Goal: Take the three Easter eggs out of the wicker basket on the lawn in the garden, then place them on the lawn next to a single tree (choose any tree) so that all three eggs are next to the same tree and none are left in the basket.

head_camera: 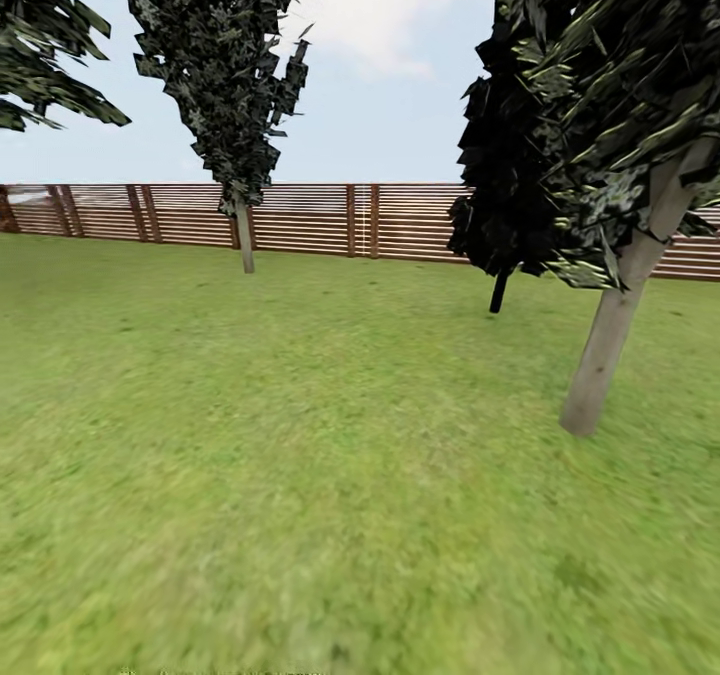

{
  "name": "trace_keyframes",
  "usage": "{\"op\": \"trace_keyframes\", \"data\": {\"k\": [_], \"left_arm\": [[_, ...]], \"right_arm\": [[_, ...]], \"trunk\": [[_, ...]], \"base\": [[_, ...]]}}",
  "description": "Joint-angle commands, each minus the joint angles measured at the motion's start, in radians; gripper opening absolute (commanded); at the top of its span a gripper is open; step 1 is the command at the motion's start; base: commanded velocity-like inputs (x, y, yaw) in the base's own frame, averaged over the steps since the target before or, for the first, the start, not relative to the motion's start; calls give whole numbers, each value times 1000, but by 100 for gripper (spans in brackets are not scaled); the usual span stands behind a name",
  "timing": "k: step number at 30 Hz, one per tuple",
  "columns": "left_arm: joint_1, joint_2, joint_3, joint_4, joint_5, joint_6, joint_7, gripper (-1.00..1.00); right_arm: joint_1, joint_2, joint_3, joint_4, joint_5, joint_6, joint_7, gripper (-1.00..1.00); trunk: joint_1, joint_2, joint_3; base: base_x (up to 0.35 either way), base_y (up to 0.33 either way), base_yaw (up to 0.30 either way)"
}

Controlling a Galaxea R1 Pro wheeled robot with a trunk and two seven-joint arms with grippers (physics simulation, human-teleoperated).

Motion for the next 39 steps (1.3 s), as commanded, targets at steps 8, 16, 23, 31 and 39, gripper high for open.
{"op": "trace_keyframes", "data": {"k": [8, 16, 23, 31, 39], "left_arm": [[1, 0, 0, -2, 2, -1, 0, 100], [1, 0, 0, -2, 2, -1, 0, 100], [1, 0, 0, -2, 2, -1, 0, 100], [1, 0, 0, -2, 2, -1, 0, 100], [1, 0, 0, -2, 2, -1, 0, 100]], "right_arm": [[-1, -1, 6, 1, 4, -1, -5, 100], [-1, 0, 5, 1, 3, 0, -5, 100], [-1, 0, 5, 1, 3, 0, -5, 100], [-1, 0, 5, 1, 3, 0, -5, 100], [-1, 0, 5, 1, 4, 0, -5, 100]], "trunk": [[0, 0, -1], [0, 0, -1], [0, 0, -1], [0, 0, -1], [0, 0, -1]], "base": [[0, 0, 300], [0, 0, 300], [0, 0, 300], [0, 0, 300], [0, 0, 300]]}}
